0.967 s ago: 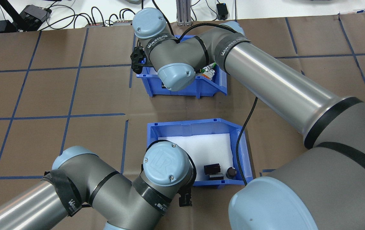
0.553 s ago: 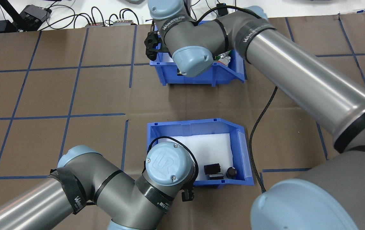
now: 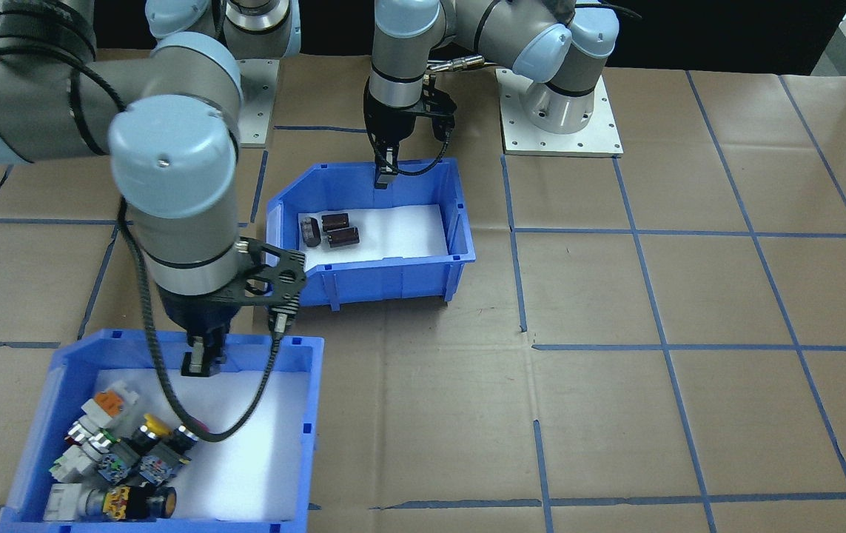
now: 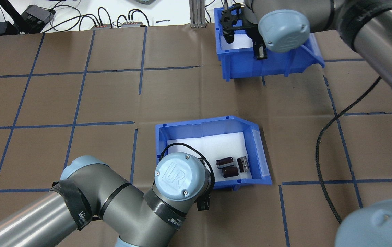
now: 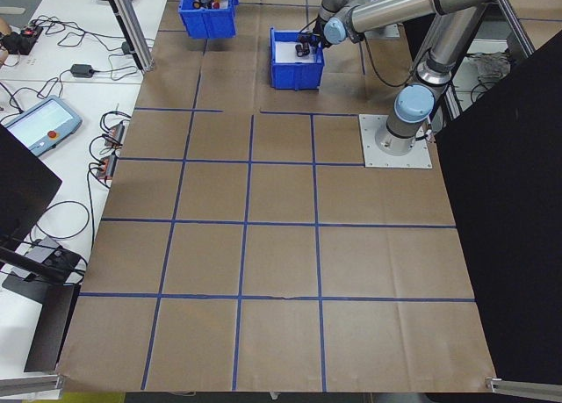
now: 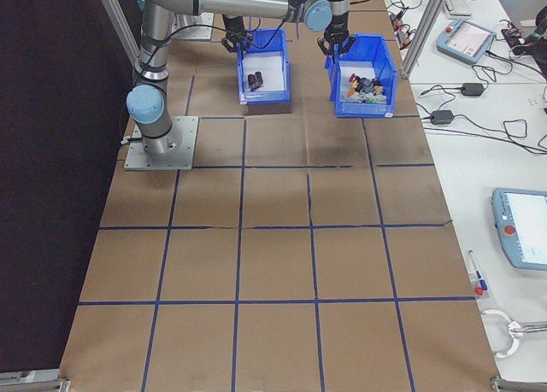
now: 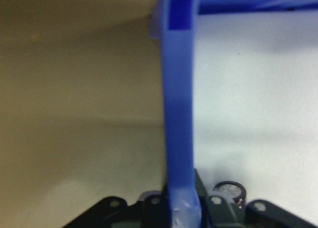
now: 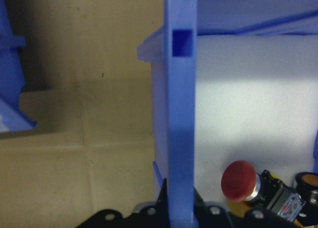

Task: Place battery box in front

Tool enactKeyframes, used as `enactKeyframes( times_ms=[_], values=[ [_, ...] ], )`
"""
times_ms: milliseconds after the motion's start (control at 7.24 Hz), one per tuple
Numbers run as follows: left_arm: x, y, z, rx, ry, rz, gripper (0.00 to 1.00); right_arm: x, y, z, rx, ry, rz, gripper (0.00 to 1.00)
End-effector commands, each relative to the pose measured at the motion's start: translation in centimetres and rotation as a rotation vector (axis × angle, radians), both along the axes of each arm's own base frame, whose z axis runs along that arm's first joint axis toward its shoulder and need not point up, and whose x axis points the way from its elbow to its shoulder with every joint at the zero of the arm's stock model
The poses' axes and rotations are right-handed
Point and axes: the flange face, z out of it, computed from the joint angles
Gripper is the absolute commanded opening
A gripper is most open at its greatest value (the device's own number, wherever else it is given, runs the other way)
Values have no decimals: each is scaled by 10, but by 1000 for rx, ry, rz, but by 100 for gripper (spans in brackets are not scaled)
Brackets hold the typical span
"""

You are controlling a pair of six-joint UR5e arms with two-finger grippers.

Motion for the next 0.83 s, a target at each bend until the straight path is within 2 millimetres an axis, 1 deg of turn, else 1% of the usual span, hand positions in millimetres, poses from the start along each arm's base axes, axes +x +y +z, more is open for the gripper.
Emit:
enactKeyframes(
  times_ms=[0, 138, 276, 415, 553, 691],
  values=[
    [5, -16, 35, -78, 22, -64, 0, -92, 42, 6, 33, -50, 14, 0],
    [26, -35, 44, -108, 12, -92, 0, -121, 64, 7, 22, -52, 25, 0],
    [59, -65, 52, -128, 4, -83, 0, -143, 91, 3, 16, -41, 56, 0],
    [92, -88, 58, -155, -19, -106, 0, -157, 114, 0, 11, -49, 51, 0],
    [125, -110, 63, -177, -48, -133, 0, -170, 153, -2, -8, -76, 47, 0],
    [158, -131, 65, -187, -52, -166, 0, -175, 179, -9, -27, -78, 54, 0]
  ],
)
